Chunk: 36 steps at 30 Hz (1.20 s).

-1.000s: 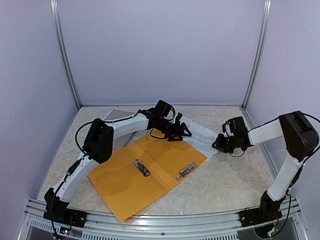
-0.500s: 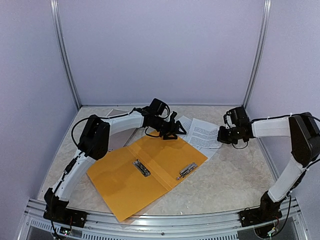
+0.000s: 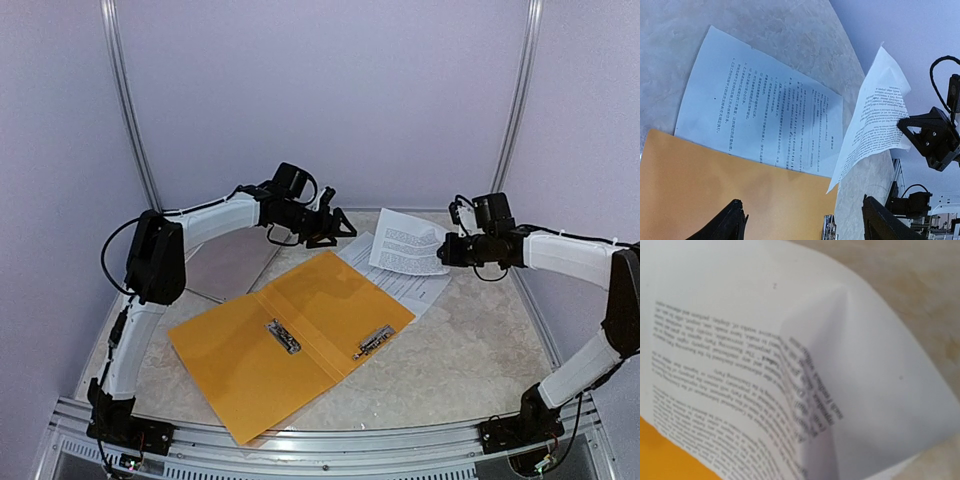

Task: Put the files into the folder
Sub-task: Pick up the file from the center of the board, then place the file in the spring clip on the folder.

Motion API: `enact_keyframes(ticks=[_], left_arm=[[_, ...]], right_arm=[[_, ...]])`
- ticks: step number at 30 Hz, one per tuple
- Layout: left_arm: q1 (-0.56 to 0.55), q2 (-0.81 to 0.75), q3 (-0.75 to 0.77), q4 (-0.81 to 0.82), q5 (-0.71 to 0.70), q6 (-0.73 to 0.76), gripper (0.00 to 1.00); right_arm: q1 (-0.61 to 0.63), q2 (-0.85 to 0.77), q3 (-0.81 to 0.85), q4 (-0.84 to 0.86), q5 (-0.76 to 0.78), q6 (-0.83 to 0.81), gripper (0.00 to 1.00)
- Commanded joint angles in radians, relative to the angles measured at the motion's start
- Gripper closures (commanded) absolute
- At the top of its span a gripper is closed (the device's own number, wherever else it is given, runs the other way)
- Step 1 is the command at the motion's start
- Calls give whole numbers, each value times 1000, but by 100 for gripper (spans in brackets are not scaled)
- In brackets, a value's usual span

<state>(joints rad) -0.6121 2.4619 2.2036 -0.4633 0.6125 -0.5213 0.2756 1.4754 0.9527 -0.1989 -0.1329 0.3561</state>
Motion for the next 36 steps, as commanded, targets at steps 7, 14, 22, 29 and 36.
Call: enact_keyframes(ticks=[7,14,22,29,36], left_arm=[[-3,-256,-293,1,-44,113,16],[1,-435,-507,0,-152,156,15],[30,-600,-634,-38,-275,176,14],[35,-618,-637,-69,-292,182,14],[36,-611,-640,-64,-282,173,14]], right_arm=[[59,8,14,-18,-240,-159,100],[131,143,103,-130,-316,-387,97],[170,265,212,-249,-382,-532,97],[196,351,290,-332,-454,-618,93],[225,410,345,-381,-475,-665,90]])
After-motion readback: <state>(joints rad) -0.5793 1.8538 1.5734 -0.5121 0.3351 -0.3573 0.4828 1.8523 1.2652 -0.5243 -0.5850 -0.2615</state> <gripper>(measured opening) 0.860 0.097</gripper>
